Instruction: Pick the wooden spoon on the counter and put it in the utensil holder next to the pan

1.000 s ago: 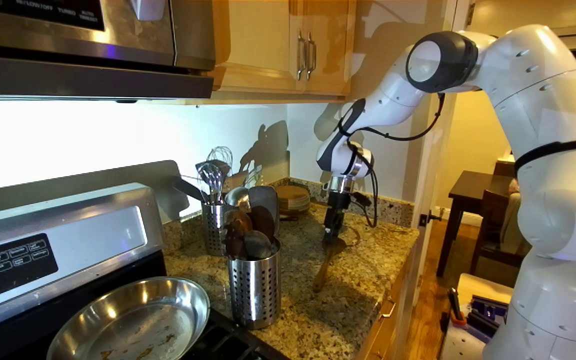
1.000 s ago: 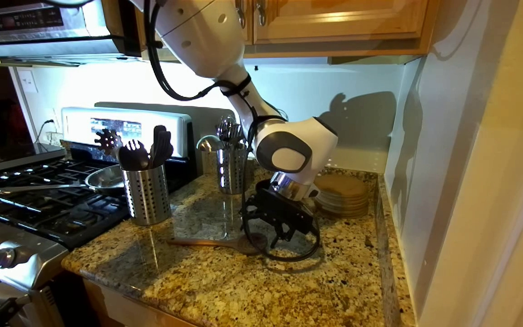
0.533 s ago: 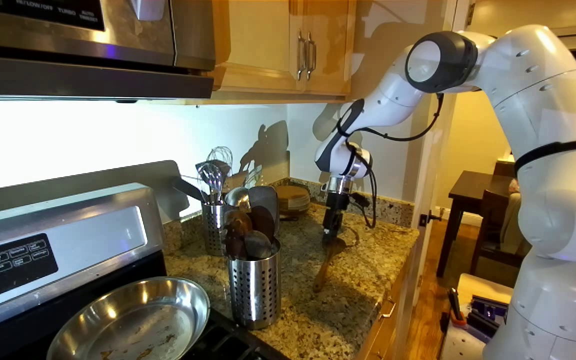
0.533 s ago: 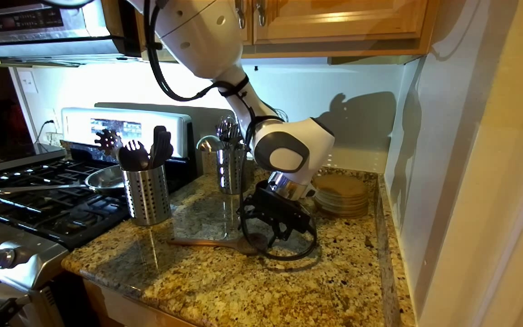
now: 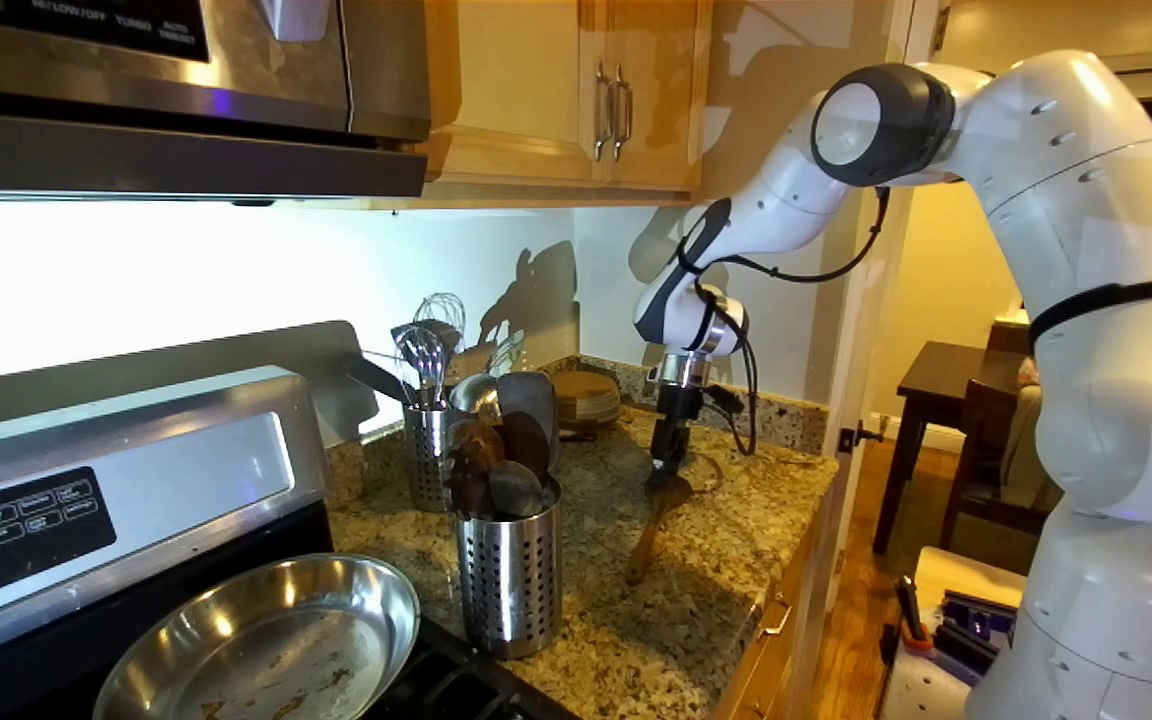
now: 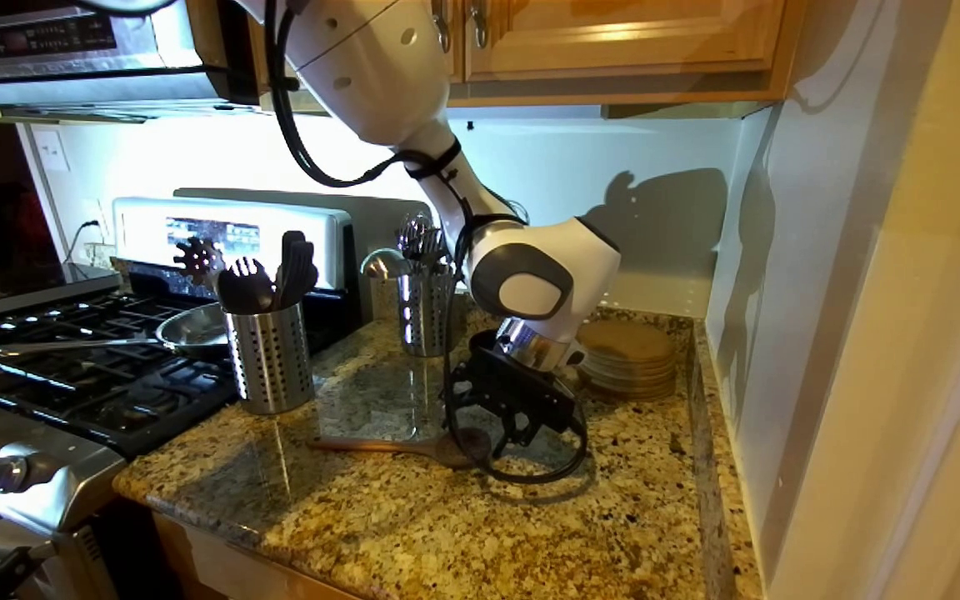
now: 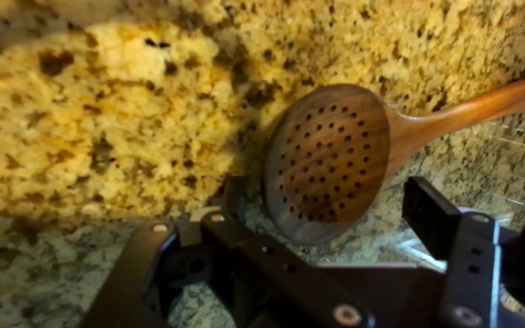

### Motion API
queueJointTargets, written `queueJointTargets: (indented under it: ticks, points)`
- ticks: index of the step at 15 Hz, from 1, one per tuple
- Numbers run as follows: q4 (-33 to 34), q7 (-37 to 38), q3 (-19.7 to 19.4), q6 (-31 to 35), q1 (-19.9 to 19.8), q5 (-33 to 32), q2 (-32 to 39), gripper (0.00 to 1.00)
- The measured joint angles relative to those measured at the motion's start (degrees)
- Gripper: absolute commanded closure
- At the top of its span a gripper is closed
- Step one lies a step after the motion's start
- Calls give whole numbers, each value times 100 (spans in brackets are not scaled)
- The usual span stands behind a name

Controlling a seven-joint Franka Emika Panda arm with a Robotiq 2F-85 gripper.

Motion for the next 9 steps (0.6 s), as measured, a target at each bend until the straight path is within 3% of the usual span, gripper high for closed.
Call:
queueJointTargets:
  ticks: [5,6,7,9]
  points:
    - [0,0,0,0,-13,0,0,14]
    - [0,0,0,0,-13,0,0,19]
    - [0,0,-1,0,-14,0,0,40]
    - [0,0,-4,0,-16,0,0,44]
